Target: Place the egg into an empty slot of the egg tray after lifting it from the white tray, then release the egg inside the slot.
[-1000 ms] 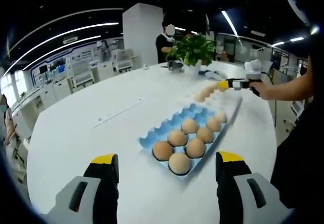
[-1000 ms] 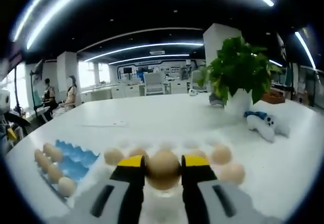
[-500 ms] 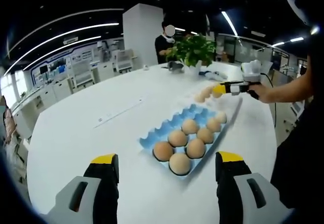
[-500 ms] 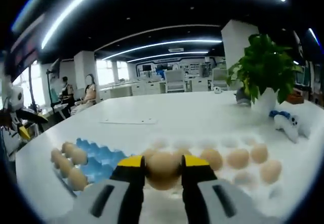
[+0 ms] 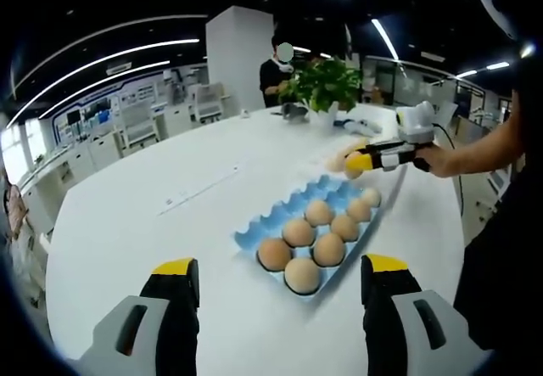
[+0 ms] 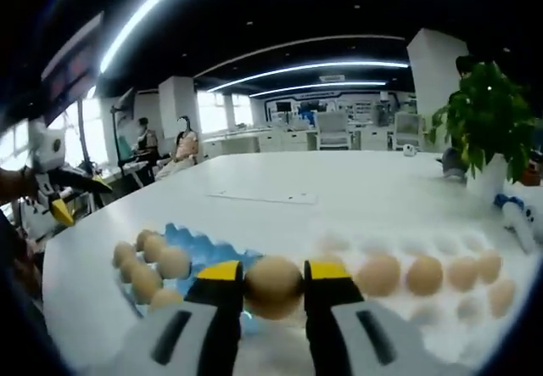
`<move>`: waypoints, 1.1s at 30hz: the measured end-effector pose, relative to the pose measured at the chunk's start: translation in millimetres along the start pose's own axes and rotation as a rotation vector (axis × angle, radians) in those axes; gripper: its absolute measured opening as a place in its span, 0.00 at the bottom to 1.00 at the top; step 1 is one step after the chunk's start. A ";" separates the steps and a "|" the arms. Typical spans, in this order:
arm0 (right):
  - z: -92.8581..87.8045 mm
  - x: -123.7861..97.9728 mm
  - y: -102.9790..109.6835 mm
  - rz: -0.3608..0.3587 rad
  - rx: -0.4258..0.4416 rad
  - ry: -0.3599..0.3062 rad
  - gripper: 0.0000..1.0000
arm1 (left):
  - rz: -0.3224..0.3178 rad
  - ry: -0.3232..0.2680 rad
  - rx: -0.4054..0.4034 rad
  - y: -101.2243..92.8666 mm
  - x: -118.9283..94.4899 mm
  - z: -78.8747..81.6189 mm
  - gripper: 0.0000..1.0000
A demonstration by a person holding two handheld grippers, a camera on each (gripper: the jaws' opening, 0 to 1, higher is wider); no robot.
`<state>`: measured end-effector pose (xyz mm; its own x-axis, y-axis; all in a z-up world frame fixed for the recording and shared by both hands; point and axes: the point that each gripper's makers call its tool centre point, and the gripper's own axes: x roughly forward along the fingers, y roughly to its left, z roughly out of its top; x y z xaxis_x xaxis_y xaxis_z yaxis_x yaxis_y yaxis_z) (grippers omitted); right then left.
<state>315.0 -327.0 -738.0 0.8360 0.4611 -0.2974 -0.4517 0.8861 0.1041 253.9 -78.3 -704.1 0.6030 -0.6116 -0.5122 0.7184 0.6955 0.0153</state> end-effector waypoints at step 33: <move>-17.7 41.4 61.5 0.217 -0.009 0.066 0.28 | 0.023 -0.001 -0.007 5.6 -3.5 0.0 0.79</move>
<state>316.3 -254.3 -760.7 0.6972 0.6363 -0.3302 -0.6215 0.7661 0.1639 255.8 -72.3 -702.2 0.6192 -0.5959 -0.5114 0.7021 0.7118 0.0208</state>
